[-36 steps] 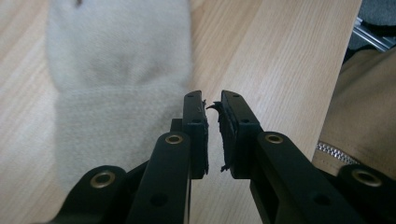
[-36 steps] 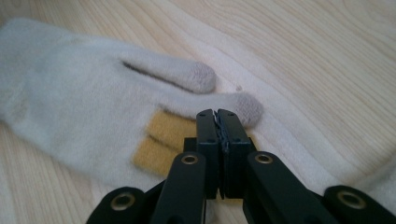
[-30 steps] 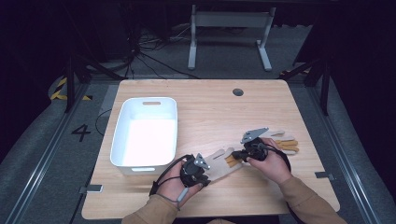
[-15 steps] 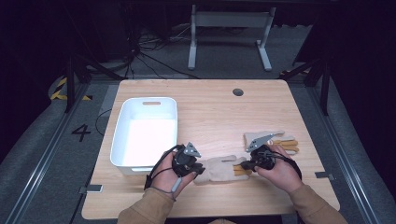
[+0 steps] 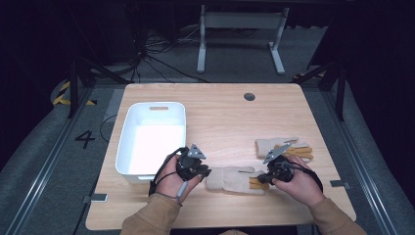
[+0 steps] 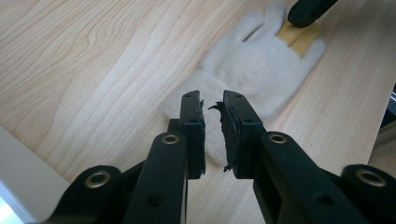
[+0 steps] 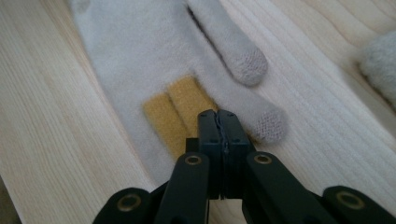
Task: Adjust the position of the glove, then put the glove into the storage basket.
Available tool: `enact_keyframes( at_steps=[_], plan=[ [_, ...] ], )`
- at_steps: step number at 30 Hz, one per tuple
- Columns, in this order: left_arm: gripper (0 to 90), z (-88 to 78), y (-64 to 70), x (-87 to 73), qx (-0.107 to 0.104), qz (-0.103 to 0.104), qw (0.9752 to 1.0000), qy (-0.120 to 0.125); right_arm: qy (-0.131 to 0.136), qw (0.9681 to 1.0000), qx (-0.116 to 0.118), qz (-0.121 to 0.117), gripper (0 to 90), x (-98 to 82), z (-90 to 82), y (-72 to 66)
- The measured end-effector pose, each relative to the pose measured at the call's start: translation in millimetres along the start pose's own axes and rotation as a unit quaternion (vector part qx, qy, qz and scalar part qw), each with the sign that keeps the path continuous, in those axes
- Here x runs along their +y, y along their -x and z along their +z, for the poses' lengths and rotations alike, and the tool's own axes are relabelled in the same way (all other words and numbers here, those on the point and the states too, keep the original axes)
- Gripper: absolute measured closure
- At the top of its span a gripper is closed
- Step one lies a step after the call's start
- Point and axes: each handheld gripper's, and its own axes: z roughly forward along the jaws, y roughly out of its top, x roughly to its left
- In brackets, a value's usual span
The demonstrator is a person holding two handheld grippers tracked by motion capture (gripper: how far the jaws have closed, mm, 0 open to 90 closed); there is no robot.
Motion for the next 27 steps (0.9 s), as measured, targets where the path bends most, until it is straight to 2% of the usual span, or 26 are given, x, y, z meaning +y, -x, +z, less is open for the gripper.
enact_keyframes(
  at_steps=[2, 5, 10, 12, 16, 17, 18, 19, 20, 21, 22, 23, 24, 27],
  plan=[
    [77.7, -0.5, -1.4, -0.2, 0.003, -0.001, 1.0000, 0.002, 0.015, 0.9999, 0.004, -0.004, 89.6, 0.5, -4.6, 1.1],
    [74.3, -1.0, -2.7, -0.4, 0.007, -0.003, 0.9999, 0.006, 0.044, 0.9990, -0.004, -0.002, 88.6, 0.9, -15.3, 4.6],
    [70.0, -2.8, -3.5, 1.5, 0.009, -0.001, 0.9999, 0.014, 0.088, 0.9957, -0.025, 0.015, 86.6, -5.0, -30.6, 15.1],
    [69.9, -3.3, -4.0, 1.7, 0.009, -0.002, 0.9998, 0.015, 0.104, 0.9936, -0.033, 0.029, 86.3, -9.3, -36.4, 21.4],
    [69.8, -3.9, -4.4, 1.9, 0.009, -0.003, 0.9998, 0.017, 0.138, 0.9875, -0.055, 0.051, 84.5, -17.0, -49.4, 32.7],
    [69.5, -3.9, -4.4, 2.2, 0.008, -0.003, 0.9998, 0.017, 0.158, 0.9836, -0.067, 0.055, 82.1, -19.4, -55.0, 36.4],
    [69.3, -3.9, -4.4, 2.2, 0.008, -0.003, 0.9998, 0.017, 0.158, 0.9836, -0.067, 0.055, 82.1, -19.4, -55.0, 36.4],
    [69.3, -3.9, -4.1, 2.4, 0.008, -0.004, 0.9998, 0.018, 0.166, 0.9820, -0.072, 0.053, 81.4, -20.3, -57.2, 37.9],
    [69.0, -4.0, -4.1, 2.2, 0.008, -0.003, 0.9998, 0.018, 0.181, 0.9786, -0.083, 0.053, 79.0, -21.8, -60.3, 41.2],
    [68.8, -4.0, -4.1, 2.2, 0.008, -0.003, 0.9998, 0.018, 0.181, 0.9786, -0.083, 0.053, 79.0, -21.8, -60.3, 41.2],
    [68.8, -4.1, -4.1, 1.9, 0.008, -0.004, 0.9998, 0.017, 0.186, 0.9763, -0.095, 0.055, 74.8, -23.7, -61.2, 46.1],
    [68.7, -4.1, -4.1, 1.9, 0.008, -0.004, 0.9998, 0.017, 0.186, 0.9763, -0.095, 0.055, 74.8, -23.7, -61.2, 46.1],
    [68.7, -4.1, -4.1, 1.7, 0.007, -0.004, 0.9998, 0.018, 0.192, 0.9745, -0.102, 0.055, 72.5, -25.0, -60.6, 49.1],
    [68.3, -4.1, -4.2, 1.6, 0.007, -0.004, 0.9998, 0.017, 0.210, 0.9688, -0.115, 0.063, 59.7, -30.4, -56.2, 63.1]
  ],
)
